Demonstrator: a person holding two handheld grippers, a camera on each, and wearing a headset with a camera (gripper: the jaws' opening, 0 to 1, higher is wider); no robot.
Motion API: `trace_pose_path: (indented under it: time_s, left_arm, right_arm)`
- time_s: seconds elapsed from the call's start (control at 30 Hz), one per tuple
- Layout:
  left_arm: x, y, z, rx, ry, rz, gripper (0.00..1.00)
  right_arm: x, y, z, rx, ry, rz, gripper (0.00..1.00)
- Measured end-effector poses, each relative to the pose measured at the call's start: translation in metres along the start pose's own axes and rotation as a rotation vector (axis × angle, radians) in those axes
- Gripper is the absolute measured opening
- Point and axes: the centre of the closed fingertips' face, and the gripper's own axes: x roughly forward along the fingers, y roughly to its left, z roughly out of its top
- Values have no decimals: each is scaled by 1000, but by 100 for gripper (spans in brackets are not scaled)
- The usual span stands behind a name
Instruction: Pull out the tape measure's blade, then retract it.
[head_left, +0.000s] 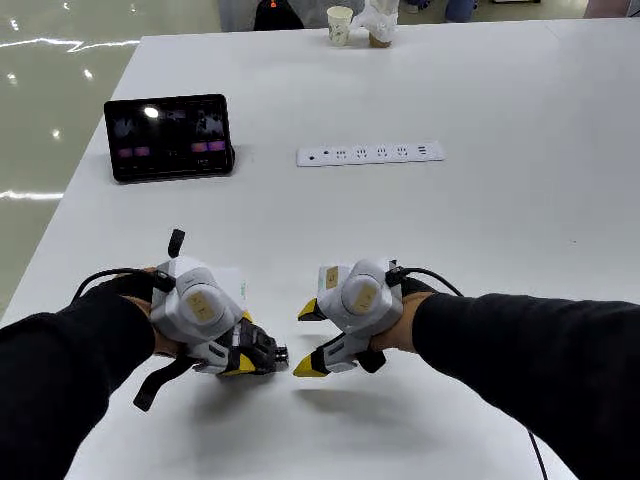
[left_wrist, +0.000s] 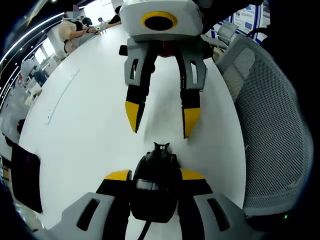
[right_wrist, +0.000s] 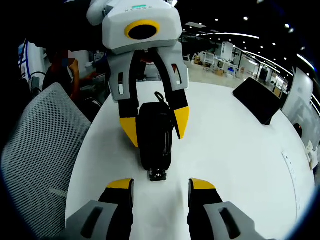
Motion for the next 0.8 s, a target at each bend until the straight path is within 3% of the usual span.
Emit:
trace_pose_path:
  time_s: [0.17, 0.27, 0.43, 0.53, 0.73, 0.8]
  left_arm:
    - [0, 0, 0, -12, -10, 3, 30]
    - [0, 0, 0, -18, -16, 3, 30]
    - [0, 0, 0, -24, -27, 9, 30]
    - [0, 0, 0, -35, -39, 14, 31]
    - [0, -1, 0, -38, -42, 25, 31]
    - [0, -1, 0, -42, -45, 26, 31]
  right_arm:
    - [10, 0, -1, -5, 13, -3, 34]
    - [14, -3, -2, 45, 0, -4, 31]
    - [19, 0, -3, 12, 14, 2, 26]
    - [23, -2, -1, -6, 16, -8, 17]
    - [28, 3, -1, -40, 27, 10, 13]
    - [29, 1, -2, -35, 42, -7, 13]
